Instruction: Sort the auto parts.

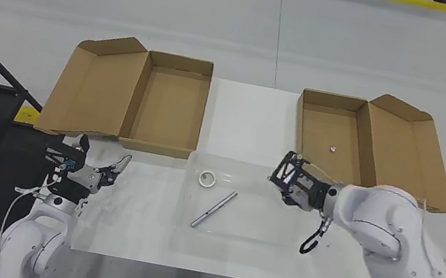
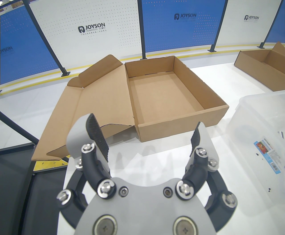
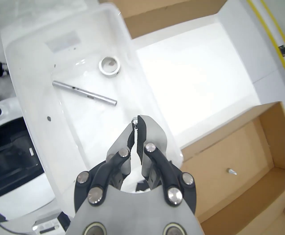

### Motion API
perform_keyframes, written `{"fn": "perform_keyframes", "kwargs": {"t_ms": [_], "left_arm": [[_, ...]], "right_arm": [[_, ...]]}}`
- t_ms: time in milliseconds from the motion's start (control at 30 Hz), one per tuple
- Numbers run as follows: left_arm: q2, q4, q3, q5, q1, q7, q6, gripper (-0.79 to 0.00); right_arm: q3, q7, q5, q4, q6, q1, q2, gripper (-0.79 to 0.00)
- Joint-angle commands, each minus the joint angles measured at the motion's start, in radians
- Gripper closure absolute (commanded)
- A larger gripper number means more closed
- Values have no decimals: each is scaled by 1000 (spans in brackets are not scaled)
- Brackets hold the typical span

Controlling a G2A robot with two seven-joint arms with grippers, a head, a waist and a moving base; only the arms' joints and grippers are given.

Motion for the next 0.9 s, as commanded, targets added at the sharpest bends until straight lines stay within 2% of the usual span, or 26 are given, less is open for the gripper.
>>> {"fn": "perform_keyframes", "kwargs": {"t_ms": [0,133,267,500,867], "left_arm": [[0,0,0,0,0,0,0,-785],[0,0,0,0,0,0,0,-785],[0,0,0,0,0,0,0,-785],[0,0,0,0,0,0,0,-785],[0,0,0,0,0,0,0,-785]], "right_arm": [[84,-49,2,-2,29,-33,9,0],[181,-59,-64,-7,164,-80,20,0],[209,-57,-104,30,274,-95,20,0],[93,-22,-131,244,318,19,-3,0],[-144,-19,-175,574,387,239,-78,0]]}}
